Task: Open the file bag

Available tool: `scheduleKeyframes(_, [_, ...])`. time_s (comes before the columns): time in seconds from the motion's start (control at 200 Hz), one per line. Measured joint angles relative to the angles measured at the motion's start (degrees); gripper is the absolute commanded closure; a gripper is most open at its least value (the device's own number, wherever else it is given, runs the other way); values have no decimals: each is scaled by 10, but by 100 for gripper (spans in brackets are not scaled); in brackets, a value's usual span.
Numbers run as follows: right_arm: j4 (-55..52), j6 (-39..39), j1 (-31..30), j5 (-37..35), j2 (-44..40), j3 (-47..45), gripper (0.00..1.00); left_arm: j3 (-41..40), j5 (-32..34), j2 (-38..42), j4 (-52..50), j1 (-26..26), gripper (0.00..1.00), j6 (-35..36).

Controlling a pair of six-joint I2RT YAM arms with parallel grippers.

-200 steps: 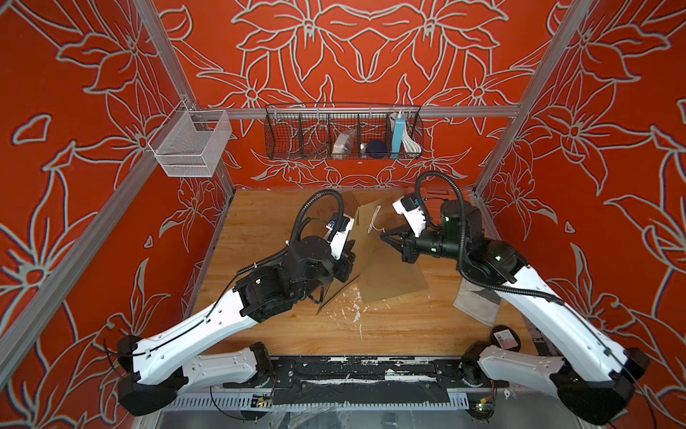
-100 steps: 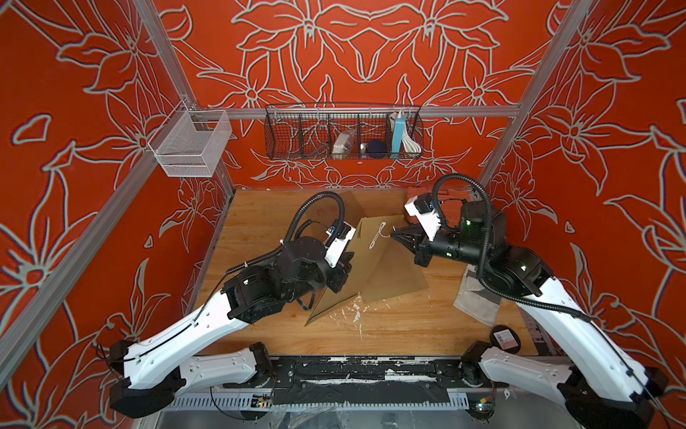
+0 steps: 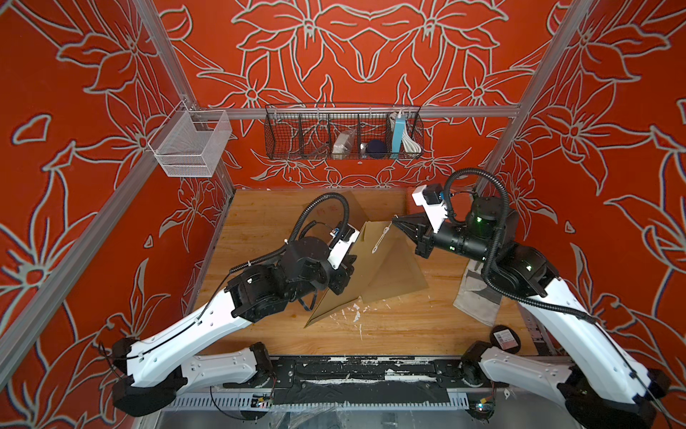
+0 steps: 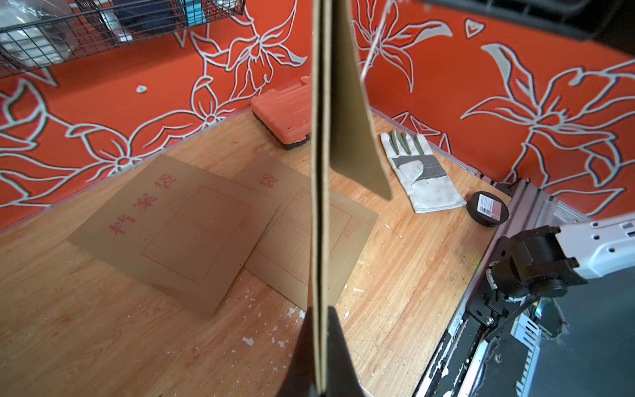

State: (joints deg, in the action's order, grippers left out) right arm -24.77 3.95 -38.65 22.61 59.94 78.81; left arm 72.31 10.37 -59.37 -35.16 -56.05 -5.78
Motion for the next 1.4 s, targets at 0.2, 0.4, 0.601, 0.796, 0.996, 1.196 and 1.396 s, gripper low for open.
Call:
scheduleKeyframes(0.2, [2, 1, 0, -49, 12, 14, 100, 0, -5, -3, -4, 0, 100, -2])
scheduleKeyframes(0.4, [-2, 3, 0, -101, 17, 25, 100, -1, -17, -3, -5, 2, 100, -3])
scheduleKeyframes(0.601, [-17, 3, 0, -172, 17, 28, 100, -9, -30, 0, -4, 4, 100, -4])
scheduleKeyframes(0.796, [-40, 1, 0, -233, 16, 28, 100, -12, -52, 1, -3, 9, 100, -5])
scheduleKeyframes(0.996, [-64, -7, 0, -293, -4, 17, 100, -12, -66, 1, 0, 9, 100, -5])
scheduleKeyframes(1.196, [-78, -15, 0, -336, -16, 12, 100, -12, -75, 1, 10, 10, 100, -5])
scheduleKeyframes(1.396, [-79, -22, 0, -357, -31, -10, 100, -17, -75, 10, 19, 19, 100, -11])
